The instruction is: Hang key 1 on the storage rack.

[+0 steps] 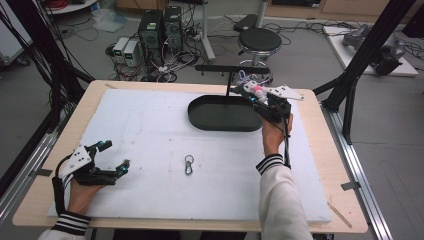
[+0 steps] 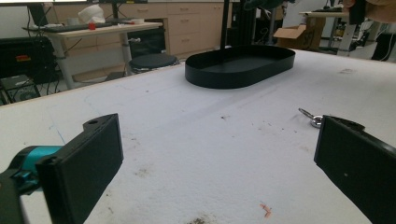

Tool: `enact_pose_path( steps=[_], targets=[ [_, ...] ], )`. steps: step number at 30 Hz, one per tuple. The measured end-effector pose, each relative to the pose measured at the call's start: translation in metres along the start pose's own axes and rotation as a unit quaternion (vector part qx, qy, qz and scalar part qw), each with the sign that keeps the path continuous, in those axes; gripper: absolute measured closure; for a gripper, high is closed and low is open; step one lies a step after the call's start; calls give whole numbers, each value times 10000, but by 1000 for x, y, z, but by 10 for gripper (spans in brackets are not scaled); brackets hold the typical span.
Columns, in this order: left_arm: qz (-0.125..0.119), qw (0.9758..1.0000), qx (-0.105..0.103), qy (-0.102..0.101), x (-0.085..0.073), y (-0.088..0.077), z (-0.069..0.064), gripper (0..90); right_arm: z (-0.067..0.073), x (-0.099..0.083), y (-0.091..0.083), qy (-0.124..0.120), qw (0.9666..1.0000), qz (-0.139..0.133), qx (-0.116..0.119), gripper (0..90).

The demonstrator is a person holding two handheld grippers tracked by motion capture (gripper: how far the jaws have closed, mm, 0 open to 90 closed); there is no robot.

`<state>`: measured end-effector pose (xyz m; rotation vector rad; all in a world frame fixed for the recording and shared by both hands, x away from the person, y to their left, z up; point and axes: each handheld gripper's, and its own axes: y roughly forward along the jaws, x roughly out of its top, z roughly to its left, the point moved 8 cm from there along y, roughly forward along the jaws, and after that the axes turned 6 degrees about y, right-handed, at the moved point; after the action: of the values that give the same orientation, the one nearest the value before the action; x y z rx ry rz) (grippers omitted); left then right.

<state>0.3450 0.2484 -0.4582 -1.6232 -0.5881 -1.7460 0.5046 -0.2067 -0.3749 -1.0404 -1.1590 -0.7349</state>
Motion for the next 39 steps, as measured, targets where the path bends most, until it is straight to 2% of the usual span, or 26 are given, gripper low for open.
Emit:
enact_pose_path(
  steps=[16, 20, 23, 24, 25, 26, 28, 29, 30, 32, 39],
  targets=[
    [-116, 9999, 37, -48, 0, -2, 1, 17, -2, -6, 11, 70, 9999, 104, -23, 525],
    [-112, 9999, 23, -32, 0, -2, 1, 17, -2, -9, 11, 119, 9997, 218, 81, 505],
    [-107, 9999, 42, -59, 0, -2, 1, 17, -2, -13, 12, 118, 9991, 396, 136, 441],
    [-109, 9999, 68, -56, 0, -2, 2, 17, -2, -15, 13, 117, 9987, 466, 183, 381],
    [-108, 9999, 63, -66, 0, -2, 1, 17, -3, -18, 14, 129, 9983, 559, 111, 211],
    [-106, 9999, 64, -65, 0, -2, 1, 17, -3, -18, 14, 129, 9983, 559, 111, 211],
    [-106, 9999, 69, -60, 0, -2, 2, 17, -3, -20, 14, 180, 9979, 623, 56, 110],
    [-106, 9999, 65, -59, 0, -2, 1, 17, -1, -19, 13, 233, 9977, 611, 164, 88],
    [-105, 9999, 62, -65, 0, -2, 1, 17, -1, -19, 13, 233, 9977, 611, 164, 88],
    [-98, 9999, 46, -38, 0, -2, 1, 17, 2, -16, 11, 266, 9981, 505, 238, 7],
    [-96, 9999, 43, -14, 0, -2, 0, 17, 23, -4, -2, 104, 9969, 340, 704, 6]
  ],
)
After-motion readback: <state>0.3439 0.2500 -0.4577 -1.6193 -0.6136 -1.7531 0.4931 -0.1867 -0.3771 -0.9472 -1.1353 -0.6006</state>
